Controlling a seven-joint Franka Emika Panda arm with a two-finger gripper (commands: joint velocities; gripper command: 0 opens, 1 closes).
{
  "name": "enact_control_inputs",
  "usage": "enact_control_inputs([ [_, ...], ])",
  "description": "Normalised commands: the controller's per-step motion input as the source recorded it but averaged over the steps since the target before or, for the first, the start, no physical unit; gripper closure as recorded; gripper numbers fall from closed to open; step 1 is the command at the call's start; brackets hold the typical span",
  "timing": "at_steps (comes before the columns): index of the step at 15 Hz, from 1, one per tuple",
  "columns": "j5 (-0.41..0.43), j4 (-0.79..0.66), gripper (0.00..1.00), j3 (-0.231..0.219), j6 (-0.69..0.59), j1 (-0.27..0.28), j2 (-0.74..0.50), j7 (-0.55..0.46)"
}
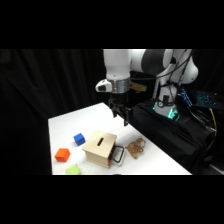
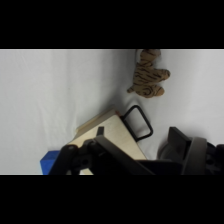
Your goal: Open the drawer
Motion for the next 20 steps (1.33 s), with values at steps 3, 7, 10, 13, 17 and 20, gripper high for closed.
enact_control_inputs([
  [3,-0.202,-0.11,0.00,0.098,0.35,0.112,0.05,0.15],
  [7,-0.294,-0.06,0.00,0.061,0.39,0.093,0.14,0.13],
  [10,-0.321,0.02,0.00,0.017,0.34,0.088,0.20,0.09],
  [13,-0.283,0.08,0.00,-0.028,0.26,0.077,0.19,0.05],
  [17,-0.180,0.11,0.00,-0.058,0.18,0.068,0.18,-0.03],
  [20,-0.201,0.15,0.00,-0.107,0.17,0.087,0.23,-0.02],
])
